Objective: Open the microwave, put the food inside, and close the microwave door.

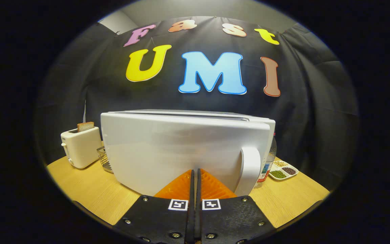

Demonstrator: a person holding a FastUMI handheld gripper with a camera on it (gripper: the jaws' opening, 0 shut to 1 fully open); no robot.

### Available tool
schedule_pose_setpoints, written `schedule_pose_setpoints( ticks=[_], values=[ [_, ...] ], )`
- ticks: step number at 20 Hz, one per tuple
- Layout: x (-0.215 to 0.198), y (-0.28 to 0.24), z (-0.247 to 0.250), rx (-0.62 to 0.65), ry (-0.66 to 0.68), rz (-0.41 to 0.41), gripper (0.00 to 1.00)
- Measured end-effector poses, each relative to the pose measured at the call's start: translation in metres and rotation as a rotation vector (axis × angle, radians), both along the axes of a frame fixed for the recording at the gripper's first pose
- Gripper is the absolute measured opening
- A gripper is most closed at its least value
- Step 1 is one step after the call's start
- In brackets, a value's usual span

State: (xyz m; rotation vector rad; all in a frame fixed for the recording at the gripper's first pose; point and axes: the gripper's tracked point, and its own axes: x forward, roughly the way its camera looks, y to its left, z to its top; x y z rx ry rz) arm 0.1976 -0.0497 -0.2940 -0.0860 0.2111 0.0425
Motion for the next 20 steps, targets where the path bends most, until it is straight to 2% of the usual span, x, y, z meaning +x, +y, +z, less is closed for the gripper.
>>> schedule_pose_setpoints(
  ticks=[6, 11, 14, 16, 20],
  values=[
    [0.041, -0.009, -0.010, 0.077, 0.042, -0.050, 0.01],
    [0.045, -0.013, -0.012, 0.010, 0.033, -0.071, 0.04],
    [0.016, 0.002, 0.004, 0.081, 0.055, -0.024, 0.03],
    [-0.016, 0.014, 0.048, 0.085, -0.012, 0.010, 0.03],
    [-0.074, 0.040, 0.113, 0.116, -0.027, 0.094, 0.03]
  ],
)
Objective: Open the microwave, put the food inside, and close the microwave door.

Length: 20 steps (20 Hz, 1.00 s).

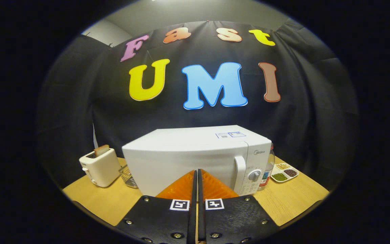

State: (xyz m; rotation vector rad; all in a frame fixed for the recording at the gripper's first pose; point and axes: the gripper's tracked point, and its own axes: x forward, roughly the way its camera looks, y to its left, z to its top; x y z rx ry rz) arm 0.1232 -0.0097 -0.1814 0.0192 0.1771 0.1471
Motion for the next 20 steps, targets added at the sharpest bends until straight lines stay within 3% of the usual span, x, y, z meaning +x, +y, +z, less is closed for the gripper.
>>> schedule_pose_setpoints(
  ticks=[6, 20],
  values=[
    [-0.055, 0.015, 0.085, 0.016, -0.045, 0.019, 0.03],
    [-0.142, 0.051, 0.197, 0.001, -0.224, 0.015, 0.03]
  ],
)
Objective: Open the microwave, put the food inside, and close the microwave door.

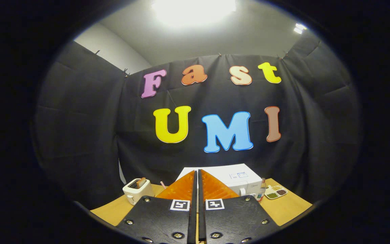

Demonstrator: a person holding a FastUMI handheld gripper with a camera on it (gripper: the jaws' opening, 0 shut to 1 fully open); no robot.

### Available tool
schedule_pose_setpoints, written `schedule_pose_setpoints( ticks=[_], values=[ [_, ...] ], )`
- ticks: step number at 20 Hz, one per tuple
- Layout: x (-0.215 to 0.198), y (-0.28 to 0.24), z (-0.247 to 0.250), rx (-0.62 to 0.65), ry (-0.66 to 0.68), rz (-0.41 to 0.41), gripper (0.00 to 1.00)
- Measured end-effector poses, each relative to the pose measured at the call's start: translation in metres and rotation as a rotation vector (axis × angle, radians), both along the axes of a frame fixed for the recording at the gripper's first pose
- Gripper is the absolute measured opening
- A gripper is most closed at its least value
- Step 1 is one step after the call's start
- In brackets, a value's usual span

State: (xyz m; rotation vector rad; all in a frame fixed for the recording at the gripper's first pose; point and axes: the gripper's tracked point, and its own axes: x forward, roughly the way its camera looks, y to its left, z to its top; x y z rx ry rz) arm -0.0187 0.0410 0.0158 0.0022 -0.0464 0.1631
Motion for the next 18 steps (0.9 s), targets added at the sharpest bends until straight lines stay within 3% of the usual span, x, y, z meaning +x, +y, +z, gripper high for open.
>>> schedule_pose_setpoints(
  ticks=[2, 3, 5, 6, 9, 18],
  values=[
    [0.000, 0.002, 0.004, 0.013, 0.001, -0.002, 0.03],
    [0.001, 0.001, 0.003, 0.002, 0.013, -0.008, 0.14],
    [0.003, -0.007, 0.003, -0.024, 0.013, -0.050, 0.21],
    [0.004, -0.004, 0.003, -0.047, 0.001, -0.055, 0.33],
    [0.005, 0.001, 0.000, -0.103, -0.023, -0.063, 0.99],
    [0.000, 0.000, 0.020, -0.020, -0.068, -0.073, 0.98]
  ],
)
